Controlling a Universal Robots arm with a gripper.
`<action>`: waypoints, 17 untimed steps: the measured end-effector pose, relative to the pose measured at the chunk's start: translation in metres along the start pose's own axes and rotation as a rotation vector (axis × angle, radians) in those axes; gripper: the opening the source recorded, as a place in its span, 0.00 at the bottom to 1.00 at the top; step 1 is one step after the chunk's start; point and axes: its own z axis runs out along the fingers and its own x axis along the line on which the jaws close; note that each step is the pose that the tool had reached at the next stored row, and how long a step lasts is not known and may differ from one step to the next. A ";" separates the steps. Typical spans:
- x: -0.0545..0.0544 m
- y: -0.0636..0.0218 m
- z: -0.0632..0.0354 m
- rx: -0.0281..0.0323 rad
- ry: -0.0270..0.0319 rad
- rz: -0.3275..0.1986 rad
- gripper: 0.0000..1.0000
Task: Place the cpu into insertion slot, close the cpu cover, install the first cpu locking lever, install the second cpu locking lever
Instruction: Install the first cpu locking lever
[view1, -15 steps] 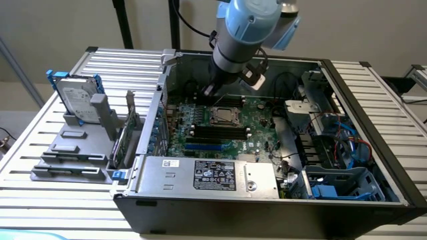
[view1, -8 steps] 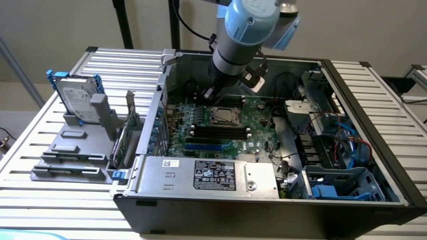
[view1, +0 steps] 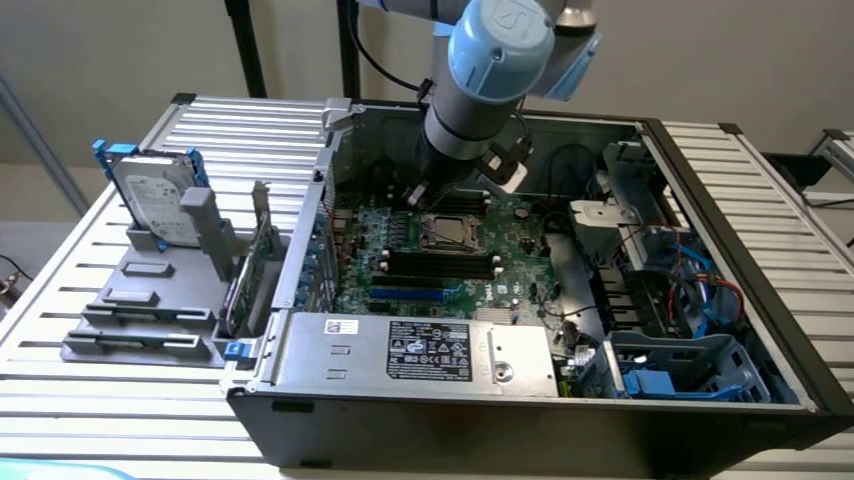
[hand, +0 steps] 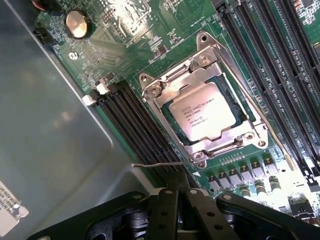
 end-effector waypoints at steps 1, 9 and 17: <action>0.000 0.0006 0.0016 0.0000 0.0001 0.000 0.11; 0.001 0.0007 0.0077 -0.0018 -0.0024 0.001 0.11; 0.002 0.0011 0.0090 -0.0162 -0.0227 0.004 0.11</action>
